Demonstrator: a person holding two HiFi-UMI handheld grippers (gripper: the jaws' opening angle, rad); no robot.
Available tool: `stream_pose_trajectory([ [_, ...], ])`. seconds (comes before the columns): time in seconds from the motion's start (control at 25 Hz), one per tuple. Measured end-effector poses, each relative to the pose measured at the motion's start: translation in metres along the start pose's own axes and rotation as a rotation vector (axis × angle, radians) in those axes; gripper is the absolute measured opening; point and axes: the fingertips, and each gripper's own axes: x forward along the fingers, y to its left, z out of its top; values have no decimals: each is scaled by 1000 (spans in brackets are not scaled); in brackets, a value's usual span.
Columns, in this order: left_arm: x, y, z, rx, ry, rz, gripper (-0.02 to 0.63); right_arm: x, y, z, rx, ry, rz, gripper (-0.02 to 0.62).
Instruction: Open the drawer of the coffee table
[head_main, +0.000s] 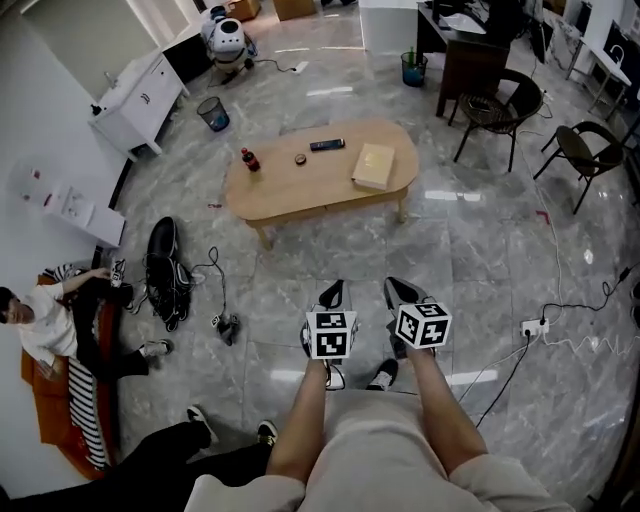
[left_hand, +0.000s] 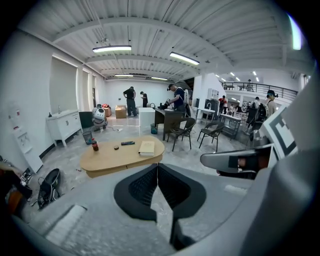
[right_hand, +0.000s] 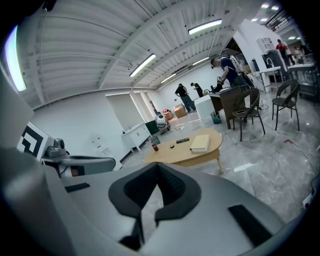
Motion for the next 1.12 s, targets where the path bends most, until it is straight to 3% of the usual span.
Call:
stream_pose_trajectory([
  [0.32, 10, 5, -5, -28, 13, 34, 12, 8, -10, -2, -29, 33, 16, 15],
  [0.84, 51, -19, 8, -20, 42, -10, 12, -5, -73, 7, 48, 16, -87, 15],
  [1.12, 97, -14, 36, -21, 38, -12, 12, 19, -106, 37, 42, 22, -108, 15],
])
